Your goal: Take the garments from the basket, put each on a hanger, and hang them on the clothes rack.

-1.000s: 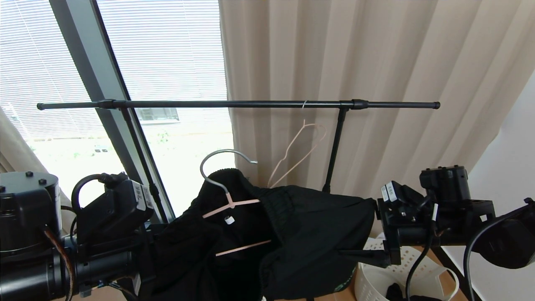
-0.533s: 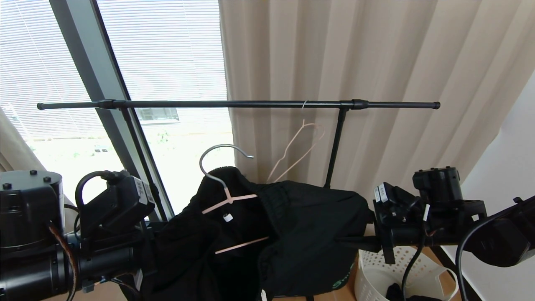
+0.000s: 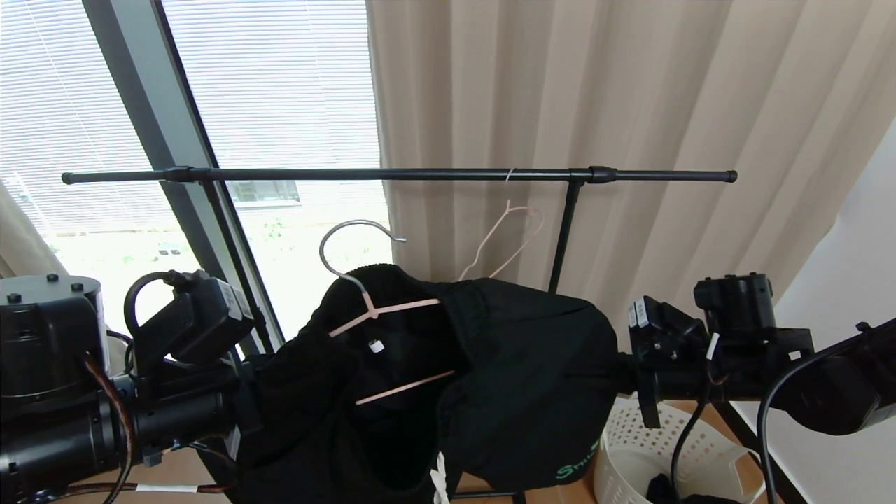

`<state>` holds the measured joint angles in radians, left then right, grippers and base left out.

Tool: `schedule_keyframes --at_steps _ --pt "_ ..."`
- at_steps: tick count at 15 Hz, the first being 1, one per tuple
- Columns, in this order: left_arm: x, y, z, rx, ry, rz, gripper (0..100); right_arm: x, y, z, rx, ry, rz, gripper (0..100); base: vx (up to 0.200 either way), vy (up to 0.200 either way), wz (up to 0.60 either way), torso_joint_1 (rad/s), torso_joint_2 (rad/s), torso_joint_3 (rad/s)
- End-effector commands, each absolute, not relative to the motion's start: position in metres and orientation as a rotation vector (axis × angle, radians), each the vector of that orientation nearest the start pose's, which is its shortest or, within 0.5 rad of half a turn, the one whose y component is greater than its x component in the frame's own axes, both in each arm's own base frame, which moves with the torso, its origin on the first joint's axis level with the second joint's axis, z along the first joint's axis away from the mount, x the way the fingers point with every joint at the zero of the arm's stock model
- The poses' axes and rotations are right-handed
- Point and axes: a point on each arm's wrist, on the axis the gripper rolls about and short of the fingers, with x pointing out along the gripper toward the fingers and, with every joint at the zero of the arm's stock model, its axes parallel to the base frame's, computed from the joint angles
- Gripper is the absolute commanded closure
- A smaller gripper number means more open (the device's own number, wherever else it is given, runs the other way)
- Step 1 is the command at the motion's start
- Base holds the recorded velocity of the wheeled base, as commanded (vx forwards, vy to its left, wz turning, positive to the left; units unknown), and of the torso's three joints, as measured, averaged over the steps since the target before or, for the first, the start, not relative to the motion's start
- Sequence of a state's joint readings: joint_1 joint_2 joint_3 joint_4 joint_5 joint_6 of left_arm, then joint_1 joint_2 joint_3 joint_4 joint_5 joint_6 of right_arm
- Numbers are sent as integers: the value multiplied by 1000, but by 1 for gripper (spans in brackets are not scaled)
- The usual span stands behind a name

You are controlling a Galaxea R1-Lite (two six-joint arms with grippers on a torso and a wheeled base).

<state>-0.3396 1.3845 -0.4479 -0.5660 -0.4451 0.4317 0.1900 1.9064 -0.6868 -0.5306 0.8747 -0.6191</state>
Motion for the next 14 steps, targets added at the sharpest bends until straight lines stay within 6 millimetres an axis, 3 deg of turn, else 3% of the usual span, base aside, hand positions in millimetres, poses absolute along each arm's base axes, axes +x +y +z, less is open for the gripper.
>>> schedule_keyframes --at_steps 1,14 --pt "192 -75 159 381 223 -834 100 300 67 84 -292 339 1155 100 0 0 0 0 0 0" --pt "198 -63 162 374 217 -769 100 317 45 83 -282 333 1080 100 0 0 0 0 0 0"
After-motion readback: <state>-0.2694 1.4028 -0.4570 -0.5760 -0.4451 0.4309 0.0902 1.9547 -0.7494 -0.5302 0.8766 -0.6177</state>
